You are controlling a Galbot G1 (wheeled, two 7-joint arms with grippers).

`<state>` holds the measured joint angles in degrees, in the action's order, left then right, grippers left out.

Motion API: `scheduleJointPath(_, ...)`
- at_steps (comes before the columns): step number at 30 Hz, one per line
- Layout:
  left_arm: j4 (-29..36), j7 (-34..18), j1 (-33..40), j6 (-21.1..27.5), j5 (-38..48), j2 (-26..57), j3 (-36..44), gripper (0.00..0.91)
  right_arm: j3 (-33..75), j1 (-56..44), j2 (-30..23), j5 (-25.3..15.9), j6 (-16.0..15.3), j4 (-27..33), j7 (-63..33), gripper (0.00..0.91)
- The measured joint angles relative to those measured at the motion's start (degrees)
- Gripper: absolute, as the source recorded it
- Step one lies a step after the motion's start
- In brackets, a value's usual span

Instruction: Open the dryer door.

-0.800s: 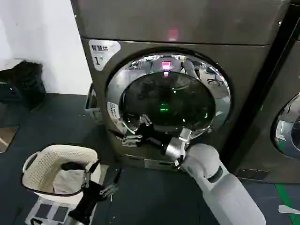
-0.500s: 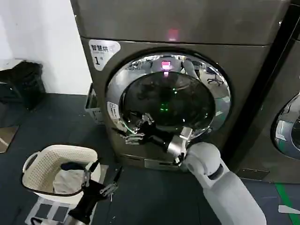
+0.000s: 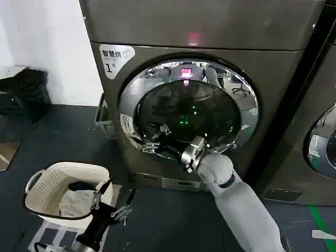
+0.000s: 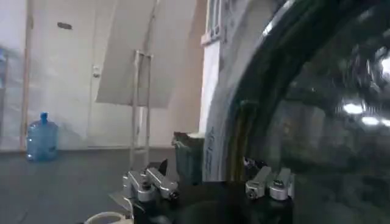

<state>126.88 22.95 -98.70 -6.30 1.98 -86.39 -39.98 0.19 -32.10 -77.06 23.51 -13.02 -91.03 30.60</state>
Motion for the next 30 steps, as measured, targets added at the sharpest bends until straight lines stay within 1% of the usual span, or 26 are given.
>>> scheduleJointPath(19, -0.1, -0.2, 1.0, 3.1, 2.0, 0.5, -1.6, 0.907, -3.2, 4.1, -3.6, 0.0, 1.3, 9.1, 3.3, 0.907)
scheduleJointPath(23, 0.0, -1.7, 1.9, 4.6, 0.9, 1.3, -2.4, 0.907, -3.3, 4.7, -3.8, -0.1, 1.5, 10.1, 4.9, 0.907)
scheduleJointPath(25, -0.1, -1.6, 2.5, 5.7, 0.7, 1.8, -3.0, 0.907, -3.2, 4.7, -3.8, -0.1, 1.6, 10.1, 5.6, 0.907)
scheduleJointPath(28, -0.8, -2.1, 3.5, 6.0, 1.8, 2.4, -4.1, 0.907, -3.3, 4.7, -3.3, -0.2, 1.5, 9.8, 7.1, 0.907)
scheduleJointPath(30, -1.5, -4.0, 4.4, 5.3, 2.1, 2.8, -4.9, 0.907, -3.1, 4.6, -3.0, -0.8, 1.5, 9.4, 8.9, 0.907)
